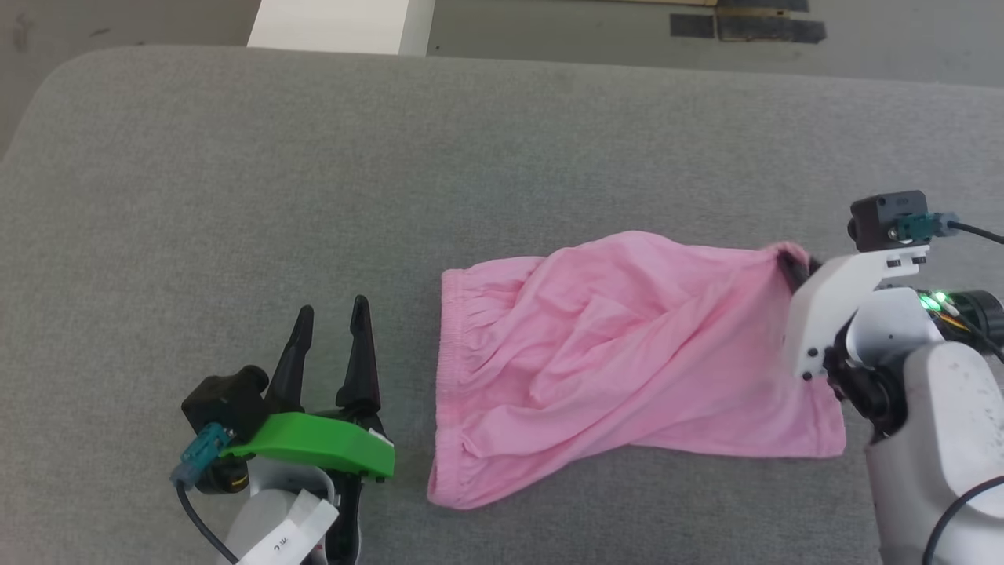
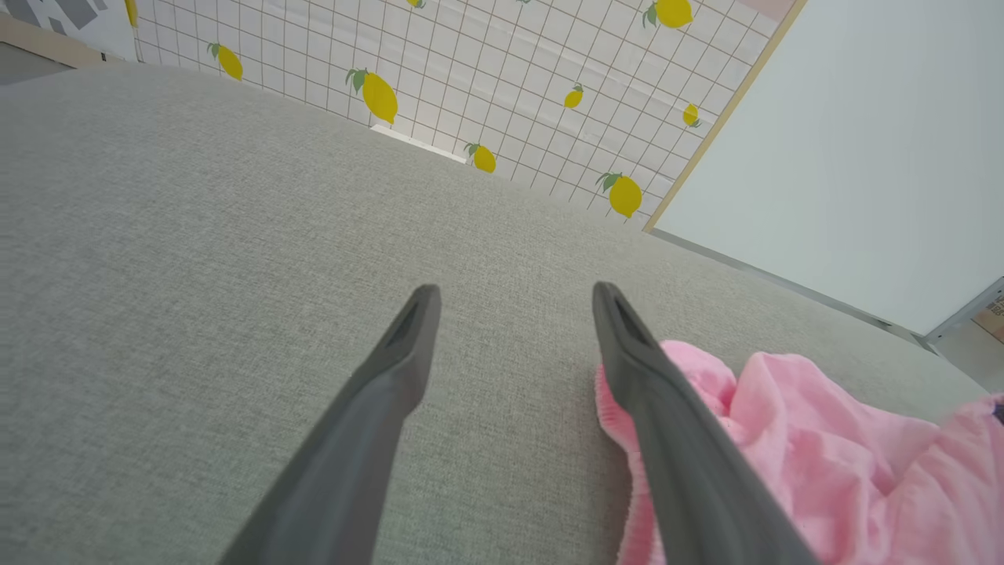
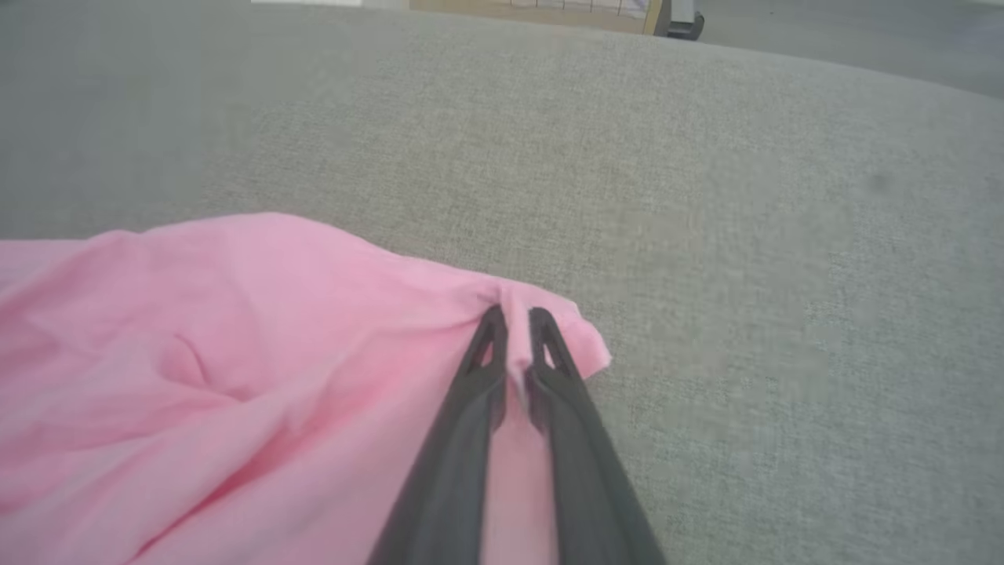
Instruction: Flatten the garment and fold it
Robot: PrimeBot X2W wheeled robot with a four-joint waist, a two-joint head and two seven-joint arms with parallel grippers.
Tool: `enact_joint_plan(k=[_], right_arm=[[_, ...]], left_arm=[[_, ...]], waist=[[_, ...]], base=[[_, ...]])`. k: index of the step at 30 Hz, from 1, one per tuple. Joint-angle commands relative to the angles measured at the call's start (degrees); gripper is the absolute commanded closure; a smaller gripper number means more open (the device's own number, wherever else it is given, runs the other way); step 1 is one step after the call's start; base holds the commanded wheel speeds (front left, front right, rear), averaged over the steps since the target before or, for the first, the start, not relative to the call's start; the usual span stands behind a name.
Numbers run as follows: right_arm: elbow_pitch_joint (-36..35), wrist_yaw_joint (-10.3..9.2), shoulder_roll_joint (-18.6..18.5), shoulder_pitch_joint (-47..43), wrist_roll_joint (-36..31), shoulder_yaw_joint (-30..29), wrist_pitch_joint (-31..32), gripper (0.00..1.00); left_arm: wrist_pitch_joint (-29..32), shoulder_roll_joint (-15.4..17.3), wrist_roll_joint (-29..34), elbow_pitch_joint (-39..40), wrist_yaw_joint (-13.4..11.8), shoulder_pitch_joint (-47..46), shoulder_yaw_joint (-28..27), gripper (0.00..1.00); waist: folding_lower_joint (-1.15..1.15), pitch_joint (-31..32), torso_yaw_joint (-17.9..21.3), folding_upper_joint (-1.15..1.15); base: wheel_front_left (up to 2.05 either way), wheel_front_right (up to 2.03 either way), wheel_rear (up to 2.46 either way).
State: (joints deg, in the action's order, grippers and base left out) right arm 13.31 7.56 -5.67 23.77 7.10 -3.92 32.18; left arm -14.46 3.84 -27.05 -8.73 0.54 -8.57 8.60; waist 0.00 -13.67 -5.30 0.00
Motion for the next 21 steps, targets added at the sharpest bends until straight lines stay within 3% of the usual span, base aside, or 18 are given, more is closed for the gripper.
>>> enact_joint_plan(k=[1, 7, 9, 10, 12, 21], right_arm=[[1.4, -0.08, 0.4, 1.6, -0.8, 0.3, -2.7, 0.0], [4.1, -0.08, 0.9, 3.2, -1.9, 2.2, -15.1, 0.0], [2.4, -0.08, 0.9, 1.9, -1.4, 3.4, -19.8, 0.0], [-1.7, -0.08, 0.9, -2.5, -0.7, 4.8, -26.5, 0.0], [-4.7, -0.08, 0.9, -6.2, -1.0, 5.2, -30.3, 0.0], [-13.2, -0.08, 2.6, -22.3, 0.1, 5.5, -38.7, 0.0]], left_arm=[[-0.2, -0.1, 0.1, -0.1, 0.4, -1.1, 0.1, 0.0], [-0.4, -0.1, 0.2, -0.5, 0.2, -1.0, -0.3, 0.0], [-0.4, -0.1, 0.2, -0.7, 0.2, -0.7, -0.4, 0.0], [-0.4, 0.1, 0.4, -0.8, 0.4, 0.0, -0.2, 0.0], [-0.3, 0.2, 0.4, -0.8, 0.3, 0.5, 0.0, 0.0], [4.5, 2.2, 1.0, 0.0, 0.3, 3.0, 2.1, 0.0]], waist=[[0.0, -1.3, -1.2, 0.0], [0.0, 0.3, -0.1, 0.0], [0.0, 1.4, 0.5, 0.0], [0.0, 3.3, 1.6, 0.0], [0.0, 4.3, 2.4, 0.0], [0.0, 7.1, 6.0, 0.0]], base=[[0.0, 0.0, 0.0], [0.0, 0.0, 0.0], [0.0, 0.0, 0.0], [0.0, 0.0, 0.0], [0.0, 0.0, 0.0], [0.0, 0.0, 0.0]])
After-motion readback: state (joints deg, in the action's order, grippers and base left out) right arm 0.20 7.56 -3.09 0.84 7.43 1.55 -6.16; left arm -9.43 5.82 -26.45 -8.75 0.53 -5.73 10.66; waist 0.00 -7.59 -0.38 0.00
